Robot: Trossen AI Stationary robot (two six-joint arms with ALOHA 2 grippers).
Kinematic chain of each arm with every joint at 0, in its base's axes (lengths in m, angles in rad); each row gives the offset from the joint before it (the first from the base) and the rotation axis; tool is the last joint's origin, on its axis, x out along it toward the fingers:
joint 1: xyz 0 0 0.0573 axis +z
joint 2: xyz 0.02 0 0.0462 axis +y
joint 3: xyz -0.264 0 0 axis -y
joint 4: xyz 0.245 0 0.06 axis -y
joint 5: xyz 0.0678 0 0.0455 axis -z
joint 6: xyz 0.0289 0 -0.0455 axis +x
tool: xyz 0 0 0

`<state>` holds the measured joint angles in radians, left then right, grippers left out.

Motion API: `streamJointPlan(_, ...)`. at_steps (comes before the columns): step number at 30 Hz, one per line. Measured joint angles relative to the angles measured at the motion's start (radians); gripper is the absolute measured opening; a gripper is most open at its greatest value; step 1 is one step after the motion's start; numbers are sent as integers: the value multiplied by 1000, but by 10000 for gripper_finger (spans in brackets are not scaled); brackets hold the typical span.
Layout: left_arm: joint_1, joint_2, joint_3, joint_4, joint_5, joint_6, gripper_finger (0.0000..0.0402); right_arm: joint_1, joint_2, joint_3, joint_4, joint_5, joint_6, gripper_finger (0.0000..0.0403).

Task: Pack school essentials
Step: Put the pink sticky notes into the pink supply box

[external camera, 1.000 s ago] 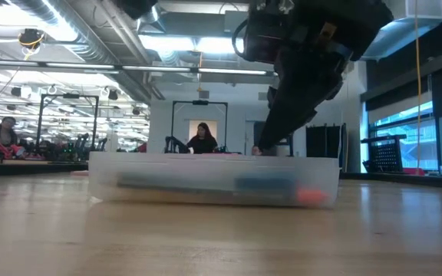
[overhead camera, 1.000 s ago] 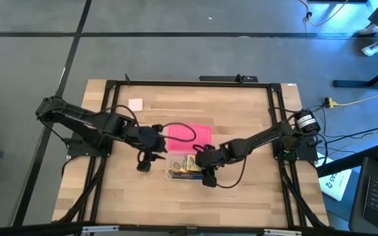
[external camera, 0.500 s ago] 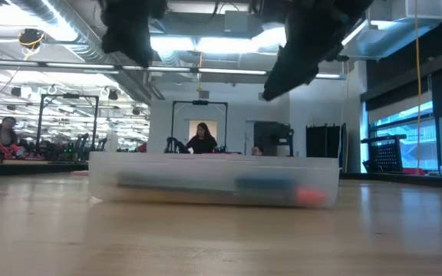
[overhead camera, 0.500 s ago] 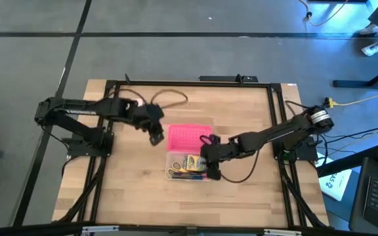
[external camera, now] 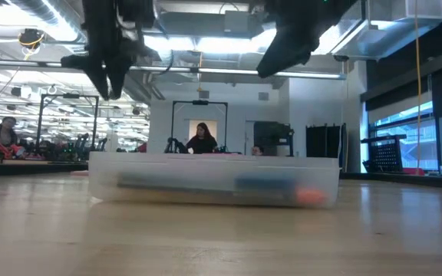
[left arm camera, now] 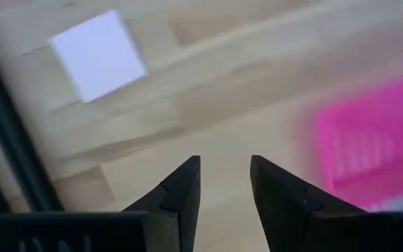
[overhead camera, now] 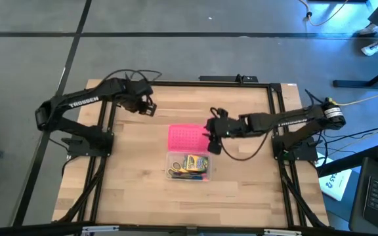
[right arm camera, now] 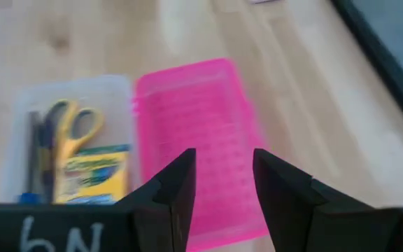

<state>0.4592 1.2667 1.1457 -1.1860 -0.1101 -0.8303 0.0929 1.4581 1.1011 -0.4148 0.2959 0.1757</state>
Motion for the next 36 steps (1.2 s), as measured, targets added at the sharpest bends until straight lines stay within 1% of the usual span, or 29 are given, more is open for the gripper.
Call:
streamJointPlan(4,101,1,-48,-3,0,-37,119,-74,-1,0,1,1,-26,144)
streamJointPlan(7,165,1,-85,25,0,9,119,-122,-2,0,1,1,-51,144)
streamJointPlan(12,222,1,-143,125,0,28,119,-187,-2,0,14,1,-149,144)
streamJointPlan(16,247,2,-183,186,-1,52,119,-231,-2,0,33,0,-179,144)
streamJointPlan(18,258,2,-195,196,-1,53,119,-250,-2,0,37,0,-206,144)
streamJointPlan(23,269,2,-209,213,-28,55,119,-280,-2,0,37,0,-208,144)
streamJointPlan(26,269,2,-210,212,-46,56,119,-286,-2,0,37,0,-207,144)
streamJointPlan(36,269,2,-210,211,-49,48,119,-285,-2,0,37,-1,-206,144)
